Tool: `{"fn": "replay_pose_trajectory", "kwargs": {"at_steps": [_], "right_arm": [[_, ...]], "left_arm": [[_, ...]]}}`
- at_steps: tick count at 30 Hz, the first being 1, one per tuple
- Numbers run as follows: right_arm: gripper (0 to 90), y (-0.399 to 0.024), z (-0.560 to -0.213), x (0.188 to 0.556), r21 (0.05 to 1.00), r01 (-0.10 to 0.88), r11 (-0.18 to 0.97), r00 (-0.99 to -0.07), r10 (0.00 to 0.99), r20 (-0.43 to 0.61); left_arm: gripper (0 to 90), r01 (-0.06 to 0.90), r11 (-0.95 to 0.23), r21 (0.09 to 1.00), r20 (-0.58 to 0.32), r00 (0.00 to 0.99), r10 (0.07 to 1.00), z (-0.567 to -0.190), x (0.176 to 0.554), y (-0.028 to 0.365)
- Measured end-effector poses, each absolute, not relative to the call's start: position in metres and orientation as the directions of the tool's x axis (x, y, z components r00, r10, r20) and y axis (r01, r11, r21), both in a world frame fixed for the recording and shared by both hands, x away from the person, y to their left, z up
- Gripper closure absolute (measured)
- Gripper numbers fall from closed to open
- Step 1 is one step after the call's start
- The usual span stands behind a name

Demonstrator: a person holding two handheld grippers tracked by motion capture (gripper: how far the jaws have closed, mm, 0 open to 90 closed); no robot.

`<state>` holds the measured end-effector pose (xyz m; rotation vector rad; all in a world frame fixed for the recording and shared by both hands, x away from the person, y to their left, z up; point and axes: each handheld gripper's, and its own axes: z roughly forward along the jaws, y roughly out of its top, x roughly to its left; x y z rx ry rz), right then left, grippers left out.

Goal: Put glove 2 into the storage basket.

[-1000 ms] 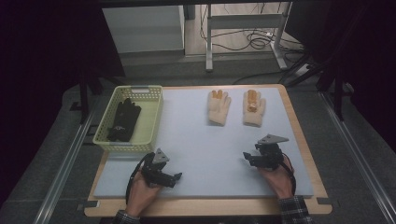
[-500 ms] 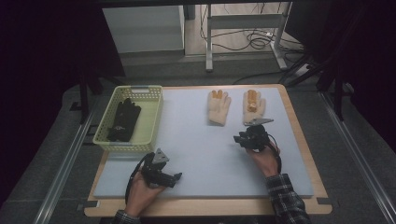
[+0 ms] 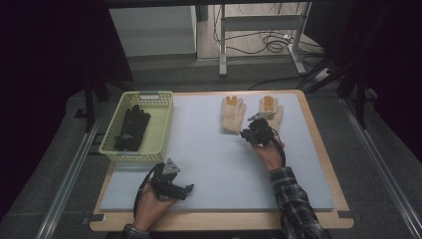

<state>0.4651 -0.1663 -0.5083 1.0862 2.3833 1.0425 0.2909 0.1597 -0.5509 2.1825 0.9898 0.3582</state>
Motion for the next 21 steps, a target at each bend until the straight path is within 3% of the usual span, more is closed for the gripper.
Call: {"fn": "replay_pose_trajectory", "kwargs": {"at_steps": [7, 16, 21], "right_arm": [[66.4, -0.157, -0.508, 0.484, 0.736, 0.521, 0.433, -0.639, 0.770, -0.001], [45.8, -0.146, -0.515, 0.512, 0.743, 0.532, 0.405, -0.603, 0.798, -0.003], [43.7, -0.139, -0.520, 0.522, 0.725, 0.531, 0.439, -0.611, 0.791, -0.031]], "left_arm": [[1.6, 0.548, -0.457, 0.701, -0.037, 0.668, 0.744, -0.551, 0.291, 0.160], [1.7, 0.546, -0.462, 0.699, -0.034, 0.670, 0.742, -0.551, 0.291, 0.160], [1.8, 0.546, -0.461, 0.700, -0.033, 0.670, 0.742, -0.551, 0.291, 0.160]]}}
